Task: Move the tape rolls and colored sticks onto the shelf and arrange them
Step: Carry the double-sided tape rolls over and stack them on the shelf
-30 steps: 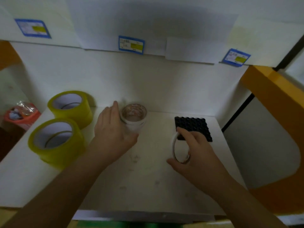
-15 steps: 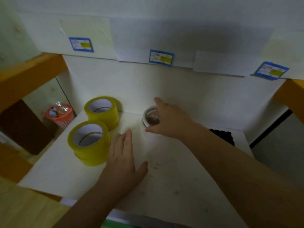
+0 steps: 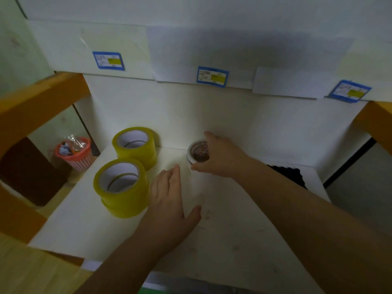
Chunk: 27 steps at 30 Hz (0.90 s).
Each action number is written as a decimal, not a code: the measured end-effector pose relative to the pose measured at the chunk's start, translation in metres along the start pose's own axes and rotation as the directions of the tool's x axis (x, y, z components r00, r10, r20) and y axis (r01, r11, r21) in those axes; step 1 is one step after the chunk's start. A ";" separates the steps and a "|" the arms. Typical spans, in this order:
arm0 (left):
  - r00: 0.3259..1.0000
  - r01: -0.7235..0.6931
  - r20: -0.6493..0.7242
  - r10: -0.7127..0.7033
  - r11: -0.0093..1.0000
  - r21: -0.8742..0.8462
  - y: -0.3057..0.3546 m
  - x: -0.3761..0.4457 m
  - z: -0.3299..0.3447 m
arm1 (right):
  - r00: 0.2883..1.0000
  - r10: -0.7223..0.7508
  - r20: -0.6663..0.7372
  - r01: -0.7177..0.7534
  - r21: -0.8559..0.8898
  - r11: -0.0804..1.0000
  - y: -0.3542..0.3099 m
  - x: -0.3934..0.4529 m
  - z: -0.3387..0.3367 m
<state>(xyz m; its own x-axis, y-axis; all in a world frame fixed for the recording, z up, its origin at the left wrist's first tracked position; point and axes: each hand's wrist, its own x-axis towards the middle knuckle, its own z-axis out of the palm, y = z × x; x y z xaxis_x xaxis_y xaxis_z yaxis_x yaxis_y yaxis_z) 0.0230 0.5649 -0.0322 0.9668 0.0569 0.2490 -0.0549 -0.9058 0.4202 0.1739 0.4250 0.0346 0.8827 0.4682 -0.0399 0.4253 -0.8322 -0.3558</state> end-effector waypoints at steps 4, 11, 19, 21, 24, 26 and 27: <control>1.000 -0.009 0.030 0.010 1.000 -0.025 -0.004 0.003 -0.004 | 1.000 0.015 0.011 -0.016 0.080 0.997 0.000 -0.006 0.003; 0.995 -0.094 0.039 0.097 0.993 -0.067 -0.010 0.010 -0.006 | 0.978 0.051 -0.202 0.001 0.248 0.969 0.008 -0.051 0.008; 0.977 -0.213 0.011 0.214 0.976 -0.035 -0.005 0.020 -0.010 | 0.881 0.239 -0.408 -0.175 0.187 0.967 0.043 -0.145 0.029; 0.971 -0.237 0.033 0.238 0.971 -0.021 -0.001 0.020 -0.008 | 0.860 0.285 -0.422 -0.224 0.190 0.956 0.049 -0.168 0.031; 0.962 -0.263 0.074 0.264 0.965 -0.016 0.008 0.017 -0.003 | 0.834 0.322 -0.447 -0.276 0.168 0.947 0.055 -0.195 0.033; 0.957 -0.270 0.107 0.270 0.963 -0.021 0.017 0.010 -0.003 | 0.834 0.335 -0.440 -0.295 0.159 0.942 0.057 -0.210 0.037; 0.955 -0.271 0.120 0.273 0.962 -0.033 0.023 0.005 -0.003 | 0.835 0.332 -0.440 -0.291 0.159 0.943 0.058 -0.217 0.038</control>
<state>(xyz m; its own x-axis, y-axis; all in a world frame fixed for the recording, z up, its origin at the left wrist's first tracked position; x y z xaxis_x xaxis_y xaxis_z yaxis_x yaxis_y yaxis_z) 0.0257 0.5458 -0.0190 0.9378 -0.2432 0.2478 -0.3231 -0.8728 0.3659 -0.0009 0.2866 -0.0126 0.9657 -0.0158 0.2592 0.1125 -0.8742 -0.4723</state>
